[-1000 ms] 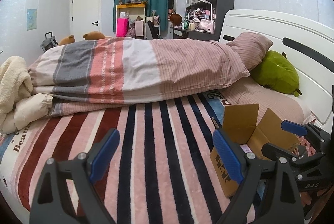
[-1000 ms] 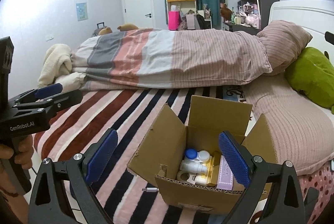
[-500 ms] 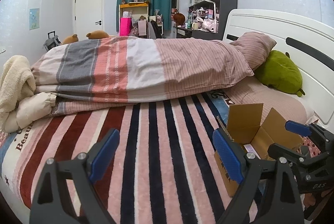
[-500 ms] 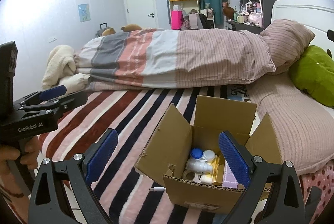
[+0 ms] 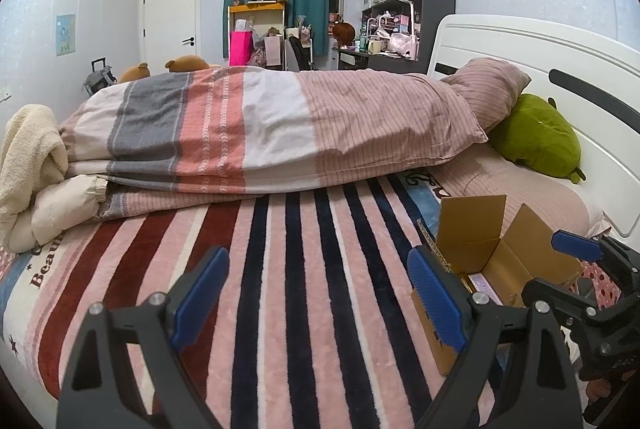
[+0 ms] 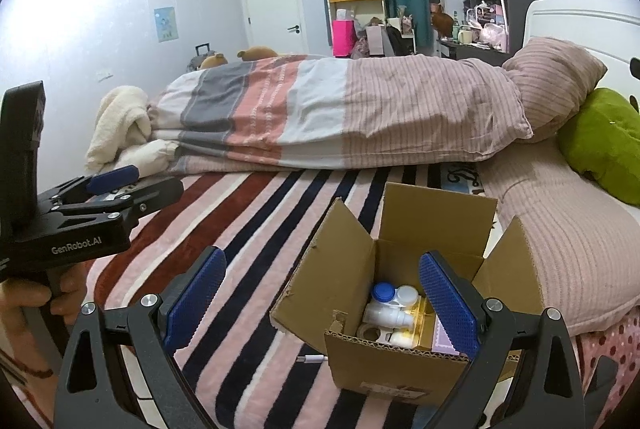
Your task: Organize rigid objects
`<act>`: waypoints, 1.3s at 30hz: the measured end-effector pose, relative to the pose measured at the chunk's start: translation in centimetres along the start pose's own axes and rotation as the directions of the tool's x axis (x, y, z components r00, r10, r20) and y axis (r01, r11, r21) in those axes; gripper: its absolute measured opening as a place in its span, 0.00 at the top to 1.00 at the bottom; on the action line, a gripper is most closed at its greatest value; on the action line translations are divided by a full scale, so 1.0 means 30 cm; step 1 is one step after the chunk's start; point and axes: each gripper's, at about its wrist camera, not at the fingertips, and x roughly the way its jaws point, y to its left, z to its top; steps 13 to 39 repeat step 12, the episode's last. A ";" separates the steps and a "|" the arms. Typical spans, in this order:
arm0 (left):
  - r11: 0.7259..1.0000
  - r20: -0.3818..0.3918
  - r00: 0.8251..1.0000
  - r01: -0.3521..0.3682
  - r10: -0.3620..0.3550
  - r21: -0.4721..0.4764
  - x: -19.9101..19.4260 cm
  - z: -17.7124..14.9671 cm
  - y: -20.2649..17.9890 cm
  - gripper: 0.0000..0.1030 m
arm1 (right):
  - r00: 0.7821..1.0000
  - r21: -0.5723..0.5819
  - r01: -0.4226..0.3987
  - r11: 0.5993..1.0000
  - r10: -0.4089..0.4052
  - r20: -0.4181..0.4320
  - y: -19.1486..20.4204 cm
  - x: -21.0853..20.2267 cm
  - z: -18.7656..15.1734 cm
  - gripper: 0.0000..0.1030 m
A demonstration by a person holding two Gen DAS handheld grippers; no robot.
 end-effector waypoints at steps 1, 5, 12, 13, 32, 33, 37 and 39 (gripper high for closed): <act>1.000 -0.001 1.000 0.000 0.000 0.000 0.001 -0.001 0.002 0.13 | 1.000 0.001 -0.003 1.000 0.003 0.001 0.002 0.000 0.000 0.06; 1.000 -0.001 1.000 0.002 -0.002 0.000 0.001 -0.001 0.001 0.13 | 1.000 -0.010 -0.003 1.000 0.003 0.006 0.009 -0.008 0.004 0.06; 1.000 -0.003 1.000 0.008 -0.008 -0.002 0.004 -0.003 0.004 0.13 | 1.000 -0.011 -0.003 1.000 0.003 0.005 0.006 -0.012 0.005 0.06; 1.000 -0.003 1.000 0.008 -0.008 -0.002 0.004 -0.003 0.004 0.13 | 1.000 -0.011 -0.003 1.000 0.003 0.005 0.006 -0.012 0.005 0.06; 1.000 -0.003 1.000 0.008 -0.008 -0.002 0.004 -0.003 0.004 0.13 | 1.000 -0.011 -0.003 1.000 0.003 0.005 0.006 -0.012 0.005 0.06; 1.000 -0.003 1.000 0.008 -0.008 -0.002 0.004 -0.003 0.004 0.13 | 1.000 -0.011 -0.003 1.000 0.003 0.005 0.006 -0.012 0.005 0.06; 1.000 -0.003 1.000 0.008 -0.008 -0.002 0.004 -0.003 0.004 0.13 | 1.000 -0.011 -0.003 1.000 0.003 0.005 0.006 -0.012 0.005 0.06; 1.000 -0.003 1.000 0.008 -0.008 -0.002 0.004 -0.003 0.004 0.13 | 1.000 -0.011 -0.003 1.000 0.003 0.005 0.006 -0.012 0.005 0.06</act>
